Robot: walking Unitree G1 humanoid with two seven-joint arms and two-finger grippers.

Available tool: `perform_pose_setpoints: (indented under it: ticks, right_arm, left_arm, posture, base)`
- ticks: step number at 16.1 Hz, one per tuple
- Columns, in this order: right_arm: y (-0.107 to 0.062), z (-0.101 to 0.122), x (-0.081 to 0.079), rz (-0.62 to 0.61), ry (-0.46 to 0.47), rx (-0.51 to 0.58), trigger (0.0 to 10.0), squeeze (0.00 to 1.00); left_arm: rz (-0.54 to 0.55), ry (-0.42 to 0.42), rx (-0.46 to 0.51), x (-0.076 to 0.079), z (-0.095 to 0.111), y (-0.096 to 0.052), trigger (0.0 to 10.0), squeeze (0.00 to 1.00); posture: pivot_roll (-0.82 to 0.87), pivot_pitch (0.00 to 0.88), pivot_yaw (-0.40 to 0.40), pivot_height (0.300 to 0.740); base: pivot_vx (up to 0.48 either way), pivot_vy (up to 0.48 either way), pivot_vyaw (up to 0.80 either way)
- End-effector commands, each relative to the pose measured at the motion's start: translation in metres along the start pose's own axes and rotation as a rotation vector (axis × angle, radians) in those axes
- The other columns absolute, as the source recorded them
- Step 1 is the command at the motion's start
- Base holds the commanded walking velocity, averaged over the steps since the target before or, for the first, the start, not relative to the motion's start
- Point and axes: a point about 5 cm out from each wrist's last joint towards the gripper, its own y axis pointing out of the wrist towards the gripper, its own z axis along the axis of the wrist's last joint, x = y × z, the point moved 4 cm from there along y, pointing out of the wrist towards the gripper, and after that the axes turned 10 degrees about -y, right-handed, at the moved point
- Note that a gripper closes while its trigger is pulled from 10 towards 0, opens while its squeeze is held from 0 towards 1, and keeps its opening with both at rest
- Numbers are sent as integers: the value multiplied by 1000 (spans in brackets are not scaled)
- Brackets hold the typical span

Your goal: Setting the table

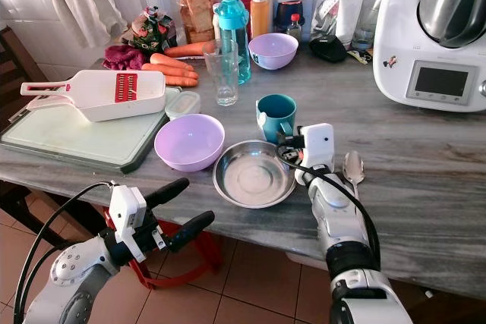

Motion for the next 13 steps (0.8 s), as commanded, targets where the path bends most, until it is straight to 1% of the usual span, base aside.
perform_pose_setpoints:
  ticks: [1, 4, 8, 10, 13]
  right_arm:
    - [1, 8, 3, -19, -2, 33, 10000, 1000]
    - [0, 11, 7, -37, -1, 45, 10000, 1000]
    - [1, 20, 4, -29, -14, 82, 10000, 1000]
    - [3, 28, 2, -24, -21, 109, 10000, 1000]
    - [2, 47, -6, -2, -49, 177, 10000, 1000]
  left_arm:
    - [-1, 20, -12, -2, 1, 0, 10000, 0]
    - [1, 22, -14, -3, 0, 1, 10000, 0]
    - [8, 25, -17, -4, -1, 0, 10000, 0]
    - [16, 28, -11, -5, 0, 0, 10000, 0]
    - [22, 32, 0, -6, 3, 0, 10000, 0]
  posture:
    - [38, 26, 102, 740]
    - [37, 29, 105, 740]
    - [42, 28, 101, 740]
    - [42, 27, 99, 740]
    - [45, 27, 92, 740]
  base:
    - [0, 0, 0]
    - [0, 0, 0]
    - [0, 0, 0]
    - [0, 0, 0]
    - [0, 0, 0]
